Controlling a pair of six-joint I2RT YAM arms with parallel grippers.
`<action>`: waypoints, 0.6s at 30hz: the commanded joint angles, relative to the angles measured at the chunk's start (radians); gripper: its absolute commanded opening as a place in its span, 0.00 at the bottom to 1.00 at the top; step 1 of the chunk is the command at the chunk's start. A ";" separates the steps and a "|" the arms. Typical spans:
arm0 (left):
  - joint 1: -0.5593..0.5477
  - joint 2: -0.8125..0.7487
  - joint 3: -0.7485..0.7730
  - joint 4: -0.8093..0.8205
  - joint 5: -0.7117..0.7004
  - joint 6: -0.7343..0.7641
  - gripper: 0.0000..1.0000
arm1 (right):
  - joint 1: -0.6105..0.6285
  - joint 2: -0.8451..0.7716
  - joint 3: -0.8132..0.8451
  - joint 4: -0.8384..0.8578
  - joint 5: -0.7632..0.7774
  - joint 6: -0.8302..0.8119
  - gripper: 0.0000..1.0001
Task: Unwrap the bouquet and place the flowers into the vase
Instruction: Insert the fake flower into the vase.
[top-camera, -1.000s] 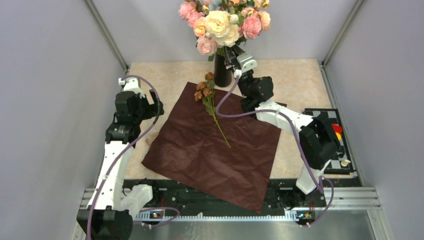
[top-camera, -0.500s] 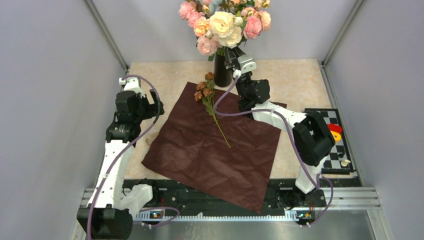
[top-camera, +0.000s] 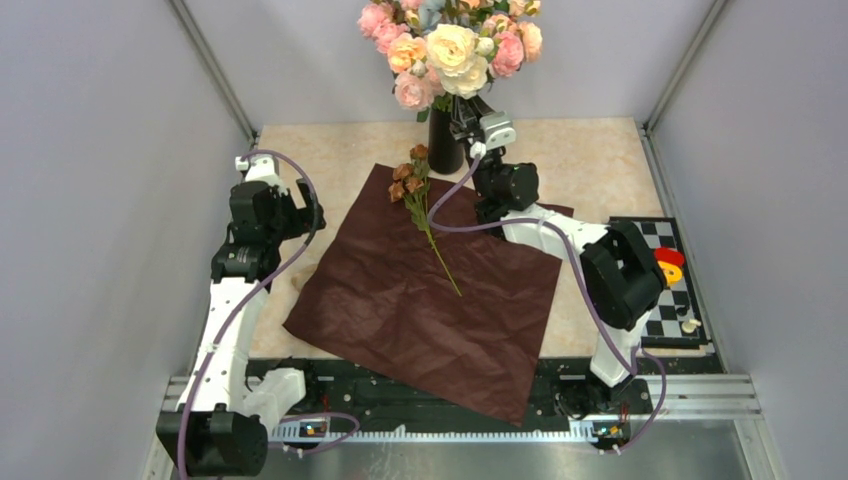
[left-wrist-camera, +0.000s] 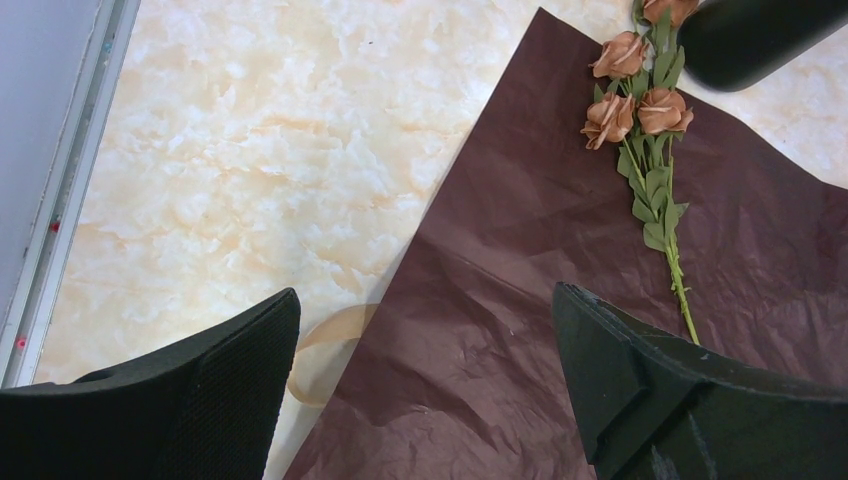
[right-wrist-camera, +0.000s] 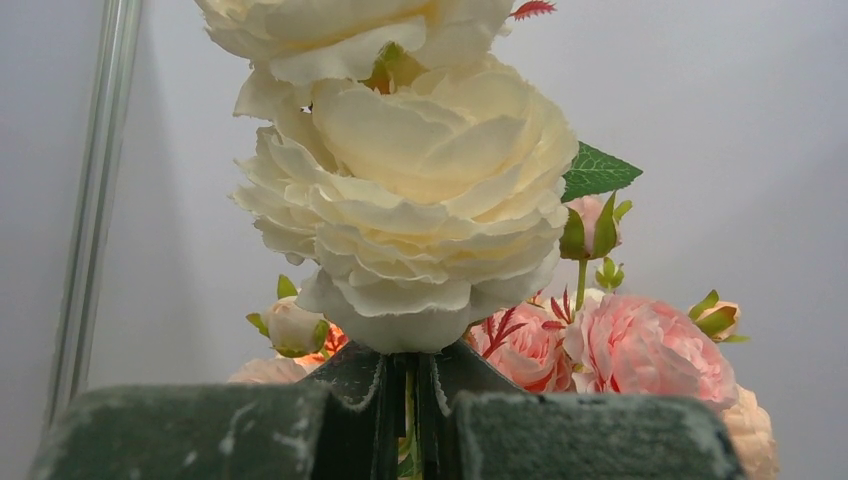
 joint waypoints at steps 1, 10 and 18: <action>0.007 0.000 -0.001 0.033 0.007 0.008 0.99 | -0.017 0.040 0.000 -0.049 0.030 0.023 0.00; 0.008 -0.005 -0.003 0.033 0.037 0.007 0.99 | -0.025 0.065 0.057 -0.080 0.015 0.024 0.00; 0.008 -0.009 -0.004 0.034 0.041 0.007 0.99 | -0.026 0.100 0.122 -0.090 0.004 0.021 0.00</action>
